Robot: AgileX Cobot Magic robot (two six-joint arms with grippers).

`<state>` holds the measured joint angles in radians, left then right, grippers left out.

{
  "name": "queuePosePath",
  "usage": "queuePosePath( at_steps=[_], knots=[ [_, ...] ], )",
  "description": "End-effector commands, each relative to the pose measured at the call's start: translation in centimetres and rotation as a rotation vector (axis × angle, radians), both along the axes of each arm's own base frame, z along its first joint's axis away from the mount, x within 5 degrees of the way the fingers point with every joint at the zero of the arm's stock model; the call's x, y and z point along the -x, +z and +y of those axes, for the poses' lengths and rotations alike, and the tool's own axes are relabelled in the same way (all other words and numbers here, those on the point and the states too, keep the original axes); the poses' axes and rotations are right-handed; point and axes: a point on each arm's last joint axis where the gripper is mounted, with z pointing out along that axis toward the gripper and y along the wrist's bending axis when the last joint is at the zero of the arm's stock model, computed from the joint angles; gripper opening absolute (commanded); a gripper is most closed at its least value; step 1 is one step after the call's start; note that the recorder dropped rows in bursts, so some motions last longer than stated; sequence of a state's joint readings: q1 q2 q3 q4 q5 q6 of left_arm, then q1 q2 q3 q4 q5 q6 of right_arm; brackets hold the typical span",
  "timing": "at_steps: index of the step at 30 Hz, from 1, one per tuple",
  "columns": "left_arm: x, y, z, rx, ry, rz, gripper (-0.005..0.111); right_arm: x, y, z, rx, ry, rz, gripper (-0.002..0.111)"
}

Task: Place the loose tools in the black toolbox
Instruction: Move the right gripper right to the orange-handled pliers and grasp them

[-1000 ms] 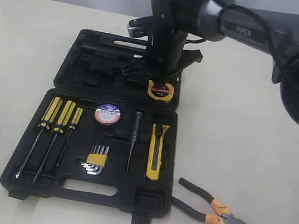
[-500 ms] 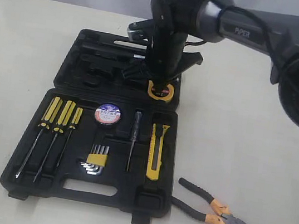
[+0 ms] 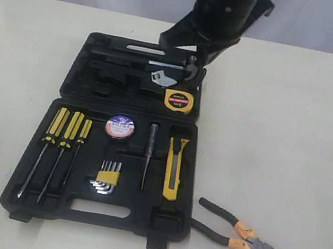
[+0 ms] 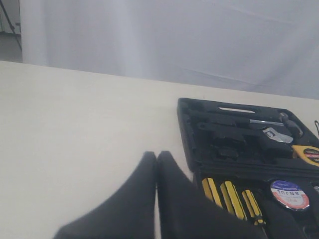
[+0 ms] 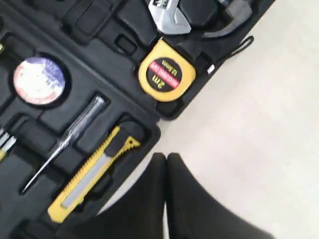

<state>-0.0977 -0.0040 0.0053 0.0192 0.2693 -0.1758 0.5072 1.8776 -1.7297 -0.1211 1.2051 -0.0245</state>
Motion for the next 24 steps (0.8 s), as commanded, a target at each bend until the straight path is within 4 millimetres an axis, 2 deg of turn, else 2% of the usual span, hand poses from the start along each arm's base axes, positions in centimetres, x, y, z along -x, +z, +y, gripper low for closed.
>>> queuePosePath(
  at_steps=[1,3,7,12,15,21,24],
  knots=[
    [0.0,0.1,0.0,-0.007,-0.005,-0.001,0.000,5.0,2.1,-1.6,0.018,0.056,0.000,-0.001],
    [0.0,0.1,0.0,-0.007,-0.005,-0.001,0.000,7.7,2.5,-2.2,0.025,0.082,0.002,-0.001],
    [0.0,0.1,0.0,-0.007,-0.005,-0.001,0.000,13.2,1.3,-3.2,0.061,0.163,0.045,-0.001],
    [0.0,0.1,0.0,-0.007,-0.005,-0.001,0.000,19.5,-1.9,-5.0,0.131,0.309,0.123,-0.001],
    [0.0,0.1,0.0,-0.007,-0.005,-0.001,0.000,22.0,-4.2,-6.4,0.170,0.357,0.170,-0.001],
    [0.0,0.1,0.0,-0.007,-0.005,-0.001,0.000,23.8,-8.7,-7.9,0.168,0.427,0.160,-0.001],
    [0.0,0.1,0.0,-0.007,-0.005,-0.001,0.000,23.9,-9.8,-8.1,0.162,0.444,0.129,0.001]
  ],
)
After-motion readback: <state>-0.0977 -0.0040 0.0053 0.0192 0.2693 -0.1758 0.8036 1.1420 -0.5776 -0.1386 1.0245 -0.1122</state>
